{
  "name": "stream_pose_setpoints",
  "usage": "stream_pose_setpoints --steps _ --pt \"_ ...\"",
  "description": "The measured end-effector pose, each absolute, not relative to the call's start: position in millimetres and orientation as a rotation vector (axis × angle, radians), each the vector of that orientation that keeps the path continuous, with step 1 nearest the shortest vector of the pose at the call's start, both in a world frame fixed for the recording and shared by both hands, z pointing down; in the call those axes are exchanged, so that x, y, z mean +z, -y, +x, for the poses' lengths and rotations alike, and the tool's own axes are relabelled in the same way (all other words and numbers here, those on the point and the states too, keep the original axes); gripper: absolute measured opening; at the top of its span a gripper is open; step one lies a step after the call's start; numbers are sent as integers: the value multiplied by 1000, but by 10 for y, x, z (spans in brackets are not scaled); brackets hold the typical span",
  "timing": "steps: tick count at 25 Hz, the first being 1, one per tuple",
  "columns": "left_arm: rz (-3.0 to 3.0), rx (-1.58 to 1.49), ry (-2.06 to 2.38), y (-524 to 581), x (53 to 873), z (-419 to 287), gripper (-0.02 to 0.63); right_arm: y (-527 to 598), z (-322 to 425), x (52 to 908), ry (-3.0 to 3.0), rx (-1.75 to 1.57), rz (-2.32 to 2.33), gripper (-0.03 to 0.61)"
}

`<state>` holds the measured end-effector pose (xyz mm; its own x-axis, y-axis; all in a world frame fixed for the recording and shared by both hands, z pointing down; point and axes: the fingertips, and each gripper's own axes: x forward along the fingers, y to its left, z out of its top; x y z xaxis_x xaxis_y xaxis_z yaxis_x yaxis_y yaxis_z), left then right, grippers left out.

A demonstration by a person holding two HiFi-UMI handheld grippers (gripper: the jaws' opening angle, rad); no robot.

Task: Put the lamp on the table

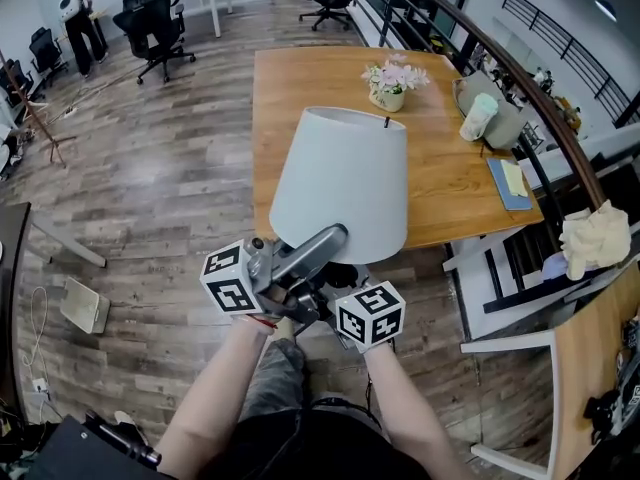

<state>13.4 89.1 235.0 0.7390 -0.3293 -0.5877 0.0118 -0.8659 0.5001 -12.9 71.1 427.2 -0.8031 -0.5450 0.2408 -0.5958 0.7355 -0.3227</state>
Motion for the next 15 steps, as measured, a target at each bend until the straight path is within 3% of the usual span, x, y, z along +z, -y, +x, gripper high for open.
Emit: stream_pose_setpoints --steps 15 --pt "2406 -896 93 194 2456 48 29 349 -187 4384 2748 640 1099 160"
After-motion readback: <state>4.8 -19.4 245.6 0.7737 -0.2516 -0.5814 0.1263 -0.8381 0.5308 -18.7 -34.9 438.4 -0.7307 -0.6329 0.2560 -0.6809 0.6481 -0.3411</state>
